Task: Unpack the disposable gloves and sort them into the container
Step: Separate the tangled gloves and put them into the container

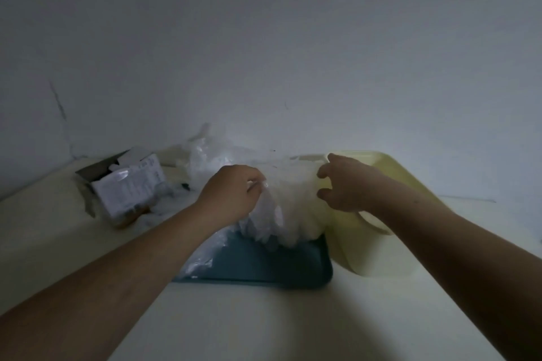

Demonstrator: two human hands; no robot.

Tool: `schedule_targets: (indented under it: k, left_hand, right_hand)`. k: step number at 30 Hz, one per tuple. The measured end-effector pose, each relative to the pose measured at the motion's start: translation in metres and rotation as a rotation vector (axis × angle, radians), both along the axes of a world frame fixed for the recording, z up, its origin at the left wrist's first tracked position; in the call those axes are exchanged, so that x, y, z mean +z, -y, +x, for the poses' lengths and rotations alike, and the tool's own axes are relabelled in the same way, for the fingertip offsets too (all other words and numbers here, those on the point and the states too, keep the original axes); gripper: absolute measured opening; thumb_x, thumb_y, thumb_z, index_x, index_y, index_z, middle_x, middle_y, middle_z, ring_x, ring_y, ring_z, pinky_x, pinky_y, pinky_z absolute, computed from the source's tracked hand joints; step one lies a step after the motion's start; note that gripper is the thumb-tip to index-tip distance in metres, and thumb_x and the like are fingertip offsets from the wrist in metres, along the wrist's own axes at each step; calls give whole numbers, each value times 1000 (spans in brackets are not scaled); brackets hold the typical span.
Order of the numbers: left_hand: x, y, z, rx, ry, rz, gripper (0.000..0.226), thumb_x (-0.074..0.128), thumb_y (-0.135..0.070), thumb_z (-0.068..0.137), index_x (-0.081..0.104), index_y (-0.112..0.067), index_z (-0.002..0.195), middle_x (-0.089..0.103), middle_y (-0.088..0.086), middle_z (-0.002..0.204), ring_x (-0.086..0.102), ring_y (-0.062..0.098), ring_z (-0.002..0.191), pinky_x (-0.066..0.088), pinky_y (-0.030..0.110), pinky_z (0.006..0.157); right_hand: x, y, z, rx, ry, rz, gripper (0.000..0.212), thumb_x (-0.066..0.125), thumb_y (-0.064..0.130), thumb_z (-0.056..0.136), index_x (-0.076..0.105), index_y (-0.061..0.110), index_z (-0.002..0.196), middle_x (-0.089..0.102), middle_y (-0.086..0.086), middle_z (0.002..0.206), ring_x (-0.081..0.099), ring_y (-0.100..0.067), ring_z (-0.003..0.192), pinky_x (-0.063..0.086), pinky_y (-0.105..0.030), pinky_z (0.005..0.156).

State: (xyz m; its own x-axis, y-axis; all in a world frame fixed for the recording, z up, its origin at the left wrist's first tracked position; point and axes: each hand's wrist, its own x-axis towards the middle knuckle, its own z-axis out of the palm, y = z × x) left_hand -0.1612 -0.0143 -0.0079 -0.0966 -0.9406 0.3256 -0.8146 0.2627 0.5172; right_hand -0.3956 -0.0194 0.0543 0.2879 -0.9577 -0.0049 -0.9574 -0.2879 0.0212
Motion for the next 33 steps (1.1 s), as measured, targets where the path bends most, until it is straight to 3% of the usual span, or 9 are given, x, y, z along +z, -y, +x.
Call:
schedule_targets:
  k: [5,8,15,18,22,26,28,30,33]
  left_hand:
    - [15,-6,17,15,-173,-14,27,56,-32,107,75,-22,124,74,-5,122,66,13,108,51,30,99]
    - [21,-11,27,13,-230,-47,29,55,-31,108,74,-21,127,72,-9,122,65,9,109,49,26,100]
    - [31,-28,52,107,-472,-183,20,55,-20,105,75,-20,107,76,-6,97,72,9,86,61,30,73]
    - [36,-36,62,136,-666,-175,16,53,-16,106,69,-16,106,76,-1,98,76,13,83,62,26,65]
    - [35,-44,75,124,-650,-131,16,79,-12,90,72,-20,102,76,-3,99,74,5,89,53,9,72]
    - [41,-47,77,161,-600,-183,12,81,-12,87,77,-23,91,77,2,92,72,13,85,58,18,78]
    - [54,-51,75,183,-626,-208,5,81,-20,88,78,-23,85,76,3,86,70,9,77,57,19,76]
    - [68,-59,70,135,-648,-175,7,81,-23,89,79,-19,84,76,4,86,66,4,73,55,18,74]
    - [85,-77,58,16,-656,-72,12,80,-26,90,78,-19,80,74,2,78,64,8,70,54,22,70]
  right_hand:
    - [-3,-18,38,188,294,-51,74,74,43,90,41,29,155,42,5,160,41,-19,146,35,-38,119]
    - [-14,-21,60,187,292,-11,87,73,54,88,31,29,160,41,4,162,42,-22,146,37,-41,119]
    - [-61,27,59,-32,287,41,57,41,60,89,57,29,133,70,-3,127,69,-28,109,56,-47,96]
    - [-51,20,64,-50,367,-22,35,52,31,96,63,20,128,71,-7,122,68,-29,106,56,-43,95]
    - [-29,3,66,-25,461,-147,67,71,38,89,47,24,150,59,-5,144,62,-29,123,52,-40,104]
    - [-4,-25,72,191,557,-106,93,78,45,85,26,32,161,34,6,164,38,-21,148,37,-47,120]
    - [10,-41,76,280,625,-6,103,84,46,81,22,37,162,27,13,167,29,-13,150,32,-42,122]
    - [19,-54,84,302,704,48,111,89,54,70,26,40,160,34,18,162,37,-6,142,37,-33,114]
    - [21,-60,92,313,871,40,82,90,48,72,54,33,144,65,16,134,62,5,112,49,-17,93]
